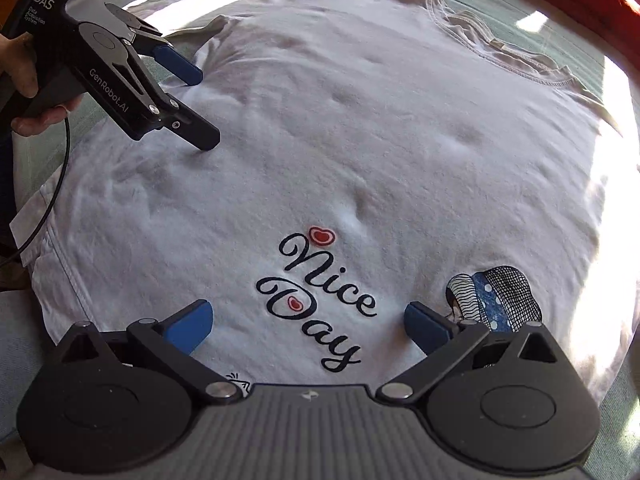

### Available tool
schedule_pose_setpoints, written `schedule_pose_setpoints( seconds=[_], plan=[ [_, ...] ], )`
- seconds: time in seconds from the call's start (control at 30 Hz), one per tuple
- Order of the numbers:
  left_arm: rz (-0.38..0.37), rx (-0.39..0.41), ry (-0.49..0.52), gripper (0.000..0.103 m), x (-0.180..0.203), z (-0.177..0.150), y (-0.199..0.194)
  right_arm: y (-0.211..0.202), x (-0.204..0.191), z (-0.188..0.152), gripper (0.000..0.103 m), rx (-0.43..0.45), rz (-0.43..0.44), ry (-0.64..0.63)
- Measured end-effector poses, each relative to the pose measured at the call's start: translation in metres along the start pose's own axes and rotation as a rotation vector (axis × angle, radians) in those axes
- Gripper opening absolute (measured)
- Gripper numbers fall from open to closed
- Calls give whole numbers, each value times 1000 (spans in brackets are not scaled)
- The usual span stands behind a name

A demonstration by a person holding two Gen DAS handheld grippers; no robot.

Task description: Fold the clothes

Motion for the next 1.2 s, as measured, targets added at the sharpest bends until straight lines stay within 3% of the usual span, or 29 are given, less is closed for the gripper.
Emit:
schedule_pose_setpoints(
  seconds=[0.4,0.53,0.77,0.93,1.07,1.2],
  plan=[
    [-17,-33,-32,102,-6,0,-9,6,-3,2,103,-29,-23,2],
    [-4,7,-189,102,-28,-2,-35,6,-3,1,103,-38,-29,-6],
    [210,172,-472,102,-133,-26,-109,3,-4,9,103,-95,-37,-1],
    [322,283,-705,102,-218,-64,-150,-11,3,33,103,-62,9,114],
    [318,358,-844,101,-261,-94,-159,-12,-3,62,103,-31,36,164],
    [237,440,-892,101,-279,-101,-156,-2,-20,84,103,-20,17,120]
  ],
)
Point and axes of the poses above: each gripper's, at about its wrist camera, not at the fingertips, and y roughly the way its jaws point, x to its right, z to its top, the point moved 7 cm from there along y, roughly the way its jaws point, and after that the axes turned 6 degrees about -z, right-handed, at the moved point
